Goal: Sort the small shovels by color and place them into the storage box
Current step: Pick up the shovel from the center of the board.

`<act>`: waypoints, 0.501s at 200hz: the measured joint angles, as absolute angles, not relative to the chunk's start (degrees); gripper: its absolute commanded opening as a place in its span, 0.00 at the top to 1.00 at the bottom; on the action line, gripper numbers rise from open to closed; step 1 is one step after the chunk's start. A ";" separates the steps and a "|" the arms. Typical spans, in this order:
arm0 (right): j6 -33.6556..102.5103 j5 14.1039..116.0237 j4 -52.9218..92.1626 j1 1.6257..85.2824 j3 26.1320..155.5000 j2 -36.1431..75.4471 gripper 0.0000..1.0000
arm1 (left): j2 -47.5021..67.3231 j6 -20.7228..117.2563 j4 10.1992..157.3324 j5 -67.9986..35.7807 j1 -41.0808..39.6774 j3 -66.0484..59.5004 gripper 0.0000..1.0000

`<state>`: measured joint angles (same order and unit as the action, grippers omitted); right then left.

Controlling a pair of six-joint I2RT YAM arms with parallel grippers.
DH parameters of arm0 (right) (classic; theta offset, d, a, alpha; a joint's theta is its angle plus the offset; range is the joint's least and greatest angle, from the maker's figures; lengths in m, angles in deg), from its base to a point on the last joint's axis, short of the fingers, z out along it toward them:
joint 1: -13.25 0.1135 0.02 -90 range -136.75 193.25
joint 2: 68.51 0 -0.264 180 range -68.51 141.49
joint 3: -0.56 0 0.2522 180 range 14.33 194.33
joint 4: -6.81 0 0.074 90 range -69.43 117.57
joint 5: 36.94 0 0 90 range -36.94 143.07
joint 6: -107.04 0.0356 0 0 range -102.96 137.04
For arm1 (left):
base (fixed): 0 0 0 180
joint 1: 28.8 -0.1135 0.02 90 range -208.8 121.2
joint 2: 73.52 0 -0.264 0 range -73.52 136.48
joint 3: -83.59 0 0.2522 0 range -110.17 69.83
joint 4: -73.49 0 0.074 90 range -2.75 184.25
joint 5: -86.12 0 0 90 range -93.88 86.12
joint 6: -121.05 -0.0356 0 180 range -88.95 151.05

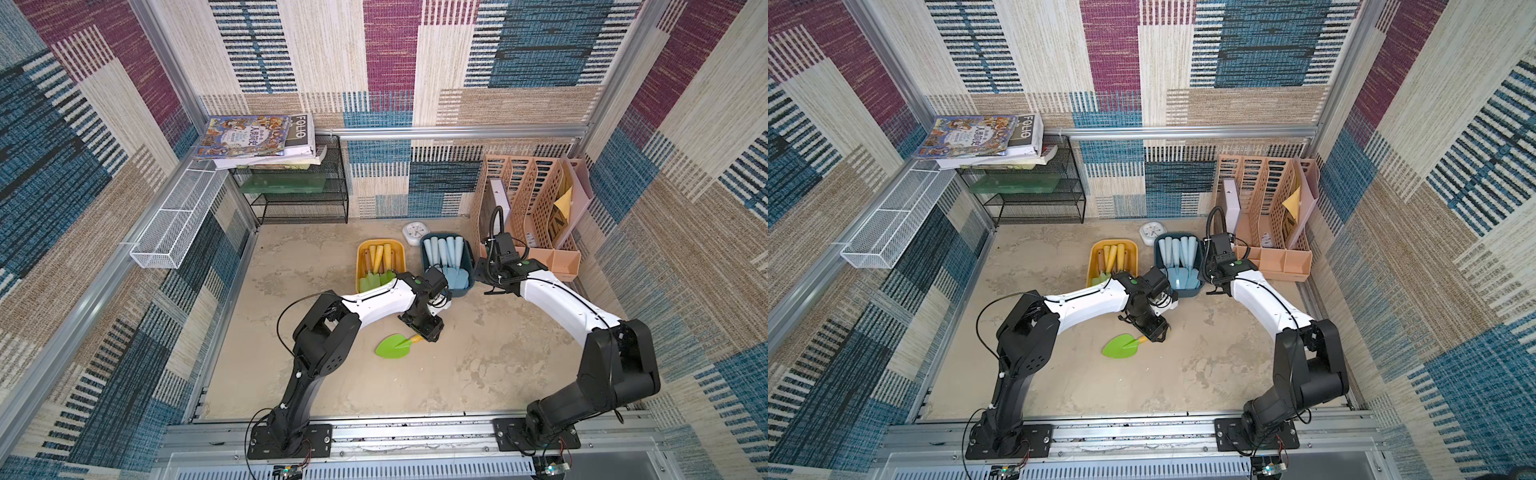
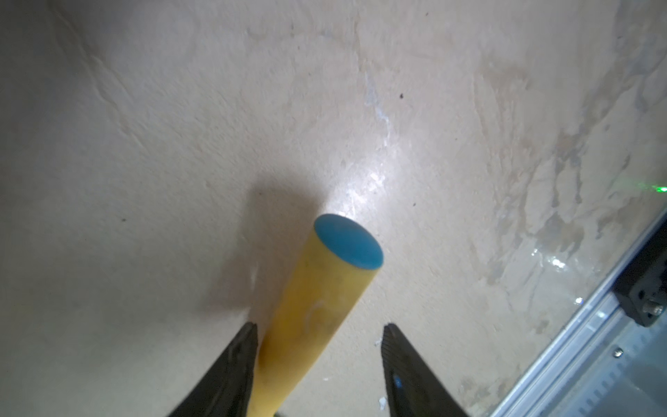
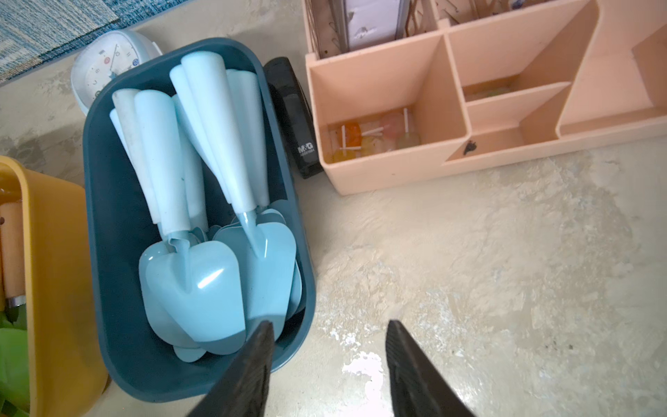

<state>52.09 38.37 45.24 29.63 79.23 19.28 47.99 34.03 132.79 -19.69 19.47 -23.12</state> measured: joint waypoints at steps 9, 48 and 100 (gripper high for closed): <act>52.13 38.37 45.15 29.39 78.88 19.10 0.47 | 48.21 34.03 132.90 -19.17 19.58 -22.72 0.44; 52.42 38.83 44.73 29.26 78.16 18.75 0.47 | 48.76 34.05 133.38 -17.97 20.10 -22.20 0.51; 52.66 39.04 44.19 29.22 77.94 18.49 0.48 | 49.61 34.05 134.03 -15.47 20.15 -23.07 0.76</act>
<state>52.66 39.04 44.19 29.22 77.94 18.49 49.61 34.05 134.03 -15.47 20.15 -23.07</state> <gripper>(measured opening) 0.524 0.300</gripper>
